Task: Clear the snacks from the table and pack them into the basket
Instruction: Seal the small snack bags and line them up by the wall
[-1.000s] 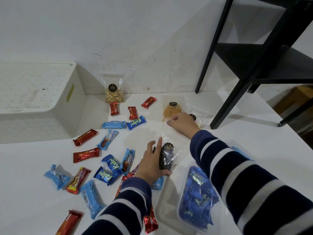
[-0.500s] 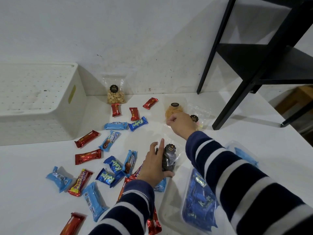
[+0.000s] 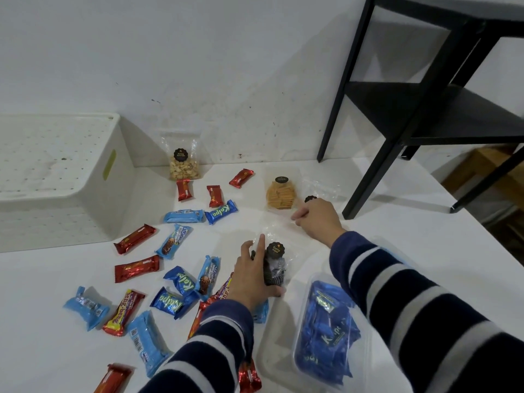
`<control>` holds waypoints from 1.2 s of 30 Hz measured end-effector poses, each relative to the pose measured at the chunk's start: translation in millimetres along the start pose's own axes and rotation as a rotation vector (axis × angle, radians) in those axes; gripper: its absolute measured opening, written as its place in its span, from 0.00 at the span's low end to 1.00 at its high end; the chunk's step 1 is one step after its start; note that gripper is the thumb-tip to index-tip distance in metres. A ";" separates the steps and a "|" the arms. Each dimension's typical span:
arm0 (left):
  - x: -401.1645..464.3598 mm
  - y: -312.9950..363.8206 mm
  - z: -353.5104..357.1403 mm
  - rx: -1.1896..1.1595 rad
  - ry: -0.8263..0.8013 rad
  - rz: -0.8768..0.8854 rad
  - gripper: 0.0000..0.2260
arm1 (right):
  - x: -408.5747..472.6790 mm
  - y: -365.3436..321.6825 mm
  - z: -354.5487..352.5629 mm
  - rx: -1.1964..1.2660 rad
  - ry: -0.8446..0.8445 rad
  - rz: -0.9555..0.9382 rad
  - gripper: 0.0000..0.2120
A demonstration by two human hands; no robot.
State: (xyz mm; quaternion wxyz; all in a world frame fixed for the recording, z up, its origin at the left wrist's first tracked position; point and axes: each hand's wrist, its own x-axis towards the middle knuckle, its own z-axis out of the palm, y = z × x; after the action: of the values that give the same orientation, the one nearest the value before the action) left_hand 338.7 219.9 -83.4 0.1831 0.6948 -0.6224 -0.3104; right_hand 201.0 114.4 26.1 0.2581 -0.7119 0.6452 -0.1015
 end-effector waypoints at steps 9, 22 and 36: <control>24.7 45.3 -29.9 -0.697 0.291 -0.217 0.16 | -11.1 -3.1 10.0 0.088 -0.092 -0.135 0.08; 39.7 38.7 -28.0 -0.723 0.345 -0.168 0.05 | -5.6 -7.5 17.2 0.052 -0.008 0.037 0.14; 22.3 5.1 -18.1 -0.391 0.225 -0.071 0.27 | -14.4 9.8 77.7 0.389 -0.263 0.084 0.39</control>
State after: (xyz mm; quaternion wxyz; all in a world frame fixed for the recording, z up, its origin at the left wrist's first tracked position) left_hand 347.5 194.8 -71.3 0.3716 0.6979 -0.5011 -0.3518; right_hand 227.5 146.5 -41.8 0.4763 -0.6282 0.6035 -0.1194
